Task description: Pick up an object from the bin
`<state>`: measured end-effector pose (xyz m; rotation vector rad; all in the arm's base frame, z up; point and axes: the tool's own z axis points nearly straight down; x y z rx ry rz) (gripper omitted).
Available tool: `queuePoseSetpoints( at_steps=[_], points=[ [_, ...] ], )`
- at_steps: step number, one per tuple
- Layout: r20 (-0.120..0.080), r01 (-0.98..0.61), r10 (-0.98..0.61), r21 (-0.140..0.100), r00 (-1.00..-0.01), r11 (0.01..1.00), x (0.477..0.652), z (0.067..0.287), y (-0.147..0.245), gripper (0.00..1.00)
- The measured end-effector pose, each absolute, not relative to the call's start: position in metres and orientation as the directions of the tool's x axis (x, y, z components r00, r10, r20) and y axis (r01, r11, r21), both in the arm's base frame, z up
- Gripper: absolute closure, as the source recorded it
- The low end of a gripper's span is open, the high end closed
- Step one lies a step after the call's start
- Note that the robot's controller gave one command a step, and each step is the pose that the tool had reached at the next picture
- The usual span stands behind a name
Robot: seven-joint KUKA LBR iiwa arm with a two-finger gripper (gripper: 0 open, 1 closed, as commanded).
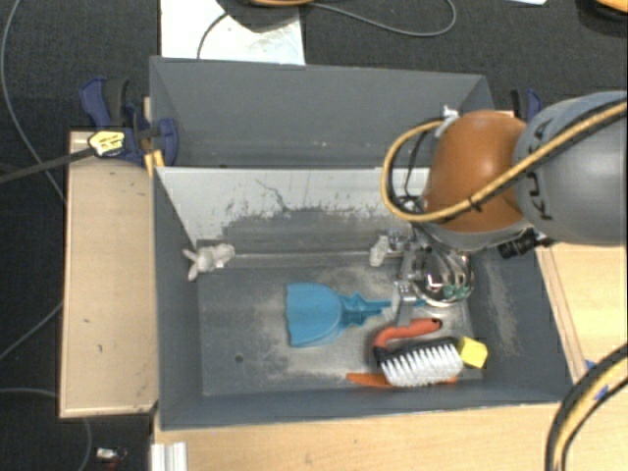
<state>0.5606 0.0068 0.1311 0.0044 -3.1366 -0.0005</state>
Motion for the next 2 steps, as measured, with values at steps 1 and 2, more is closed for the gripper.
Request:
queuePoseSetpoints(
  at_steps=[1,2],
  points=[
    [-0.003,-0.003,-0.003,0.0,-1.0,1.0,0.562,0.136,0.007,0.0],
    [-0.003,0.066,0.066,0.001,-0.998,0.998,0.558,0.073,0.004,0.0]
  ],
)
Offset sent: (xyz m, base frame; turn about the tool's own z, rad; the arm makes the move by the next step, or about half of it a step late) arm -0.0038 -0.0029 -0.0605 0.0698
